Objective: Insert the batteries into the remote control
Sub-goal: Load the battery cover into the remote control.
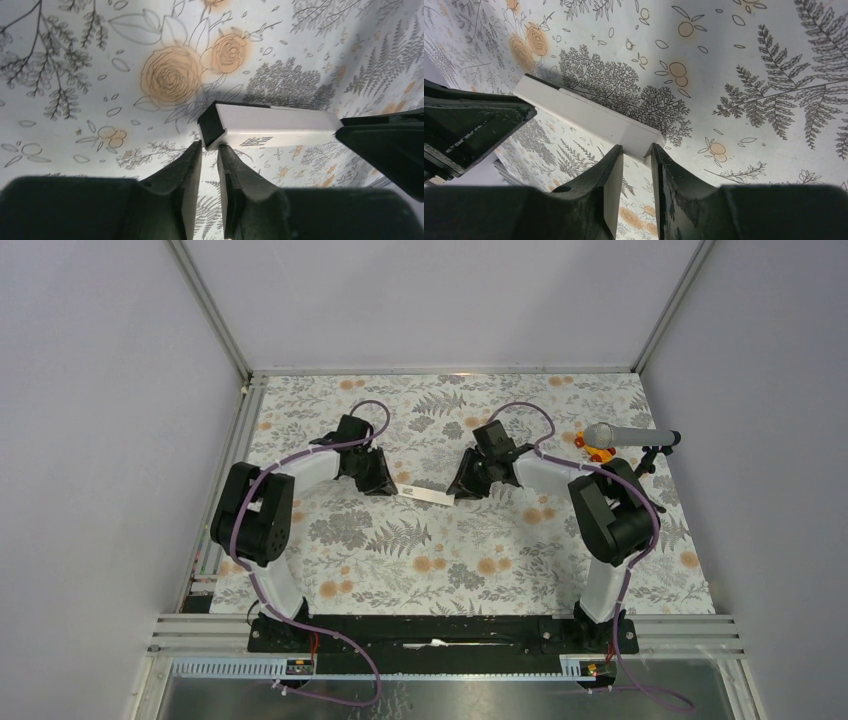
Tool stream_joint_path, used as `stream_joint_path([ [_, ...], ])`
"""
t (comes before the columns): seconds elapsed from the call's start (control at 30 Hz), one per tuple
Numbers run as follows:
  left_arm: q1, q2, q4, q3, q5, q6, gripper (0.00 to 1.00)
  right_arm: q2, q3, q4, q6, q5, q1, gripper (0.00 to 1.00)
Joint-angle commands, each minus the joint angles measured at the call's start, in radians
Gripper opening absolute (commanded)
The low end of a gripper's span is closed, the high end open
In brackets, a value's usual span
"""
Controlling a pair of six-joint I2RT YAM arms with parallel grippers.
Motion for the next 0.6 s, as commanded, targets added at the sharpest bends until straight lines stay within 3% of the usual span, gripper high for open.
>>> stream_joint_path([
  [0.0,-0.008,0.001,-0.132,-0.034,-0.112,0.049,0.26,0.025,0.061,-0.023,-0.062,0.047,0.005,0.35],
  [0.3,-0.005,-0.020,-0.142,0.066,-0.112,0.057,0.48,0.078,0.149,-0.060,-0.115,0.057,-0.008,0.37],
  [0.57,0.003,-0.080,-0.152,0.063,-0.124,0.080,0.55,0.042,0.188,-0.082,-0.197,0.051,-0.017,0.42],
])
